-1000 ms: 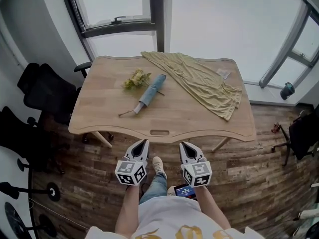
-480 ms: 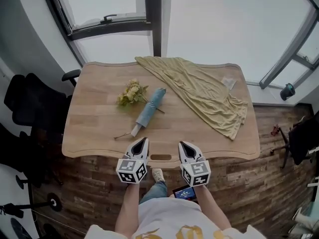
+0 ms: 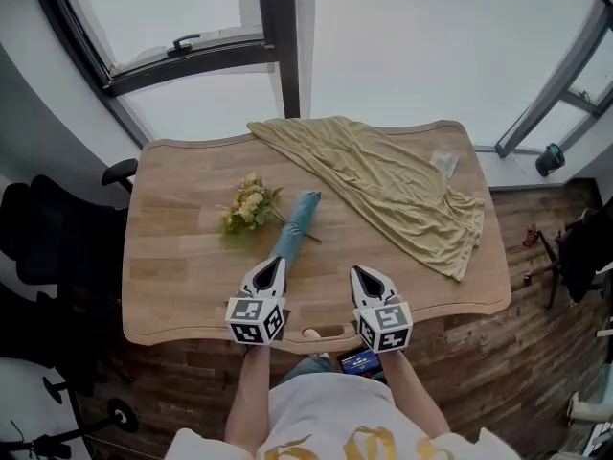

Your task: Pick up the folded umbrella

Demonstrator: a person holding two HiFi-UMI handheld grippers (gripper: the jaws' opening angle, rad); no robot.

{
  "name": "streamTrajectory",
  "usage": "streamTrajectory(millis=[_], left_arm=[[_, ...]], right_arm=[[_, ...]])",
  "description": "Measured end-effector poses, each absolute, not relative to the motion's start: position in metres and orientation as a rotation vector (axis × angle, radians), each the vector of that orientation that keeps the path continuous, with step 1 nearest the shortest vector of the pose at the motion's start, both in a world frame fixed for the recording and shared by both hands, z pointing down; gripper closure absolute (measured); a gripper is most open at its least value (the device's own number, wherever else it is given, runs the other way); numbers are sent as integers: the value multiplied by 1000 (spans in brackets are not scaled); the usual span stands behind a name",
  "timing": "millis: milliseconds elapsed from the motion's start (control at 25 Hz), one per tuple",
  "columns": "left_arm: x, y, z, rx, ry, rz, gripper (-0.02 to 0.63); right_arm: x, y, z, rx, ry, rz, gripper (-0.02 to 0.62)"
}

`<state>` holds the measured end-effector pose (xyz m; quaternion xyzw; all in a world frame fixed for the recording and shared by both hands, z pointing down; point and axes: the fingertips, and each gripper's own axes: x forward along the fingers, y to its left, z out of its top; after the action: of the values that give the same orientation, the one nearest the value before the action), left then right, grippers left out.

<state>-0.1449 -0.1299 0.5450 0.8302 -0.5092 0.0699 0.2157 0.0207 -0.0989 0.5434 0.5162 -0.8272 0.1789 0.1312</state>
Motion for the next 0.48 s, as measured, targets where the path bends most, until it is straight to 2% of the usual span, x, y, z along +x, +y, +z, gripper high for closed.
streamTrajectory(millis=[480], left_arm=[[-157, -160, 560, 2268, -1415, 269, 586]], right_arm=[[21, -127, 542, 1503, -2387, 505, 586]])
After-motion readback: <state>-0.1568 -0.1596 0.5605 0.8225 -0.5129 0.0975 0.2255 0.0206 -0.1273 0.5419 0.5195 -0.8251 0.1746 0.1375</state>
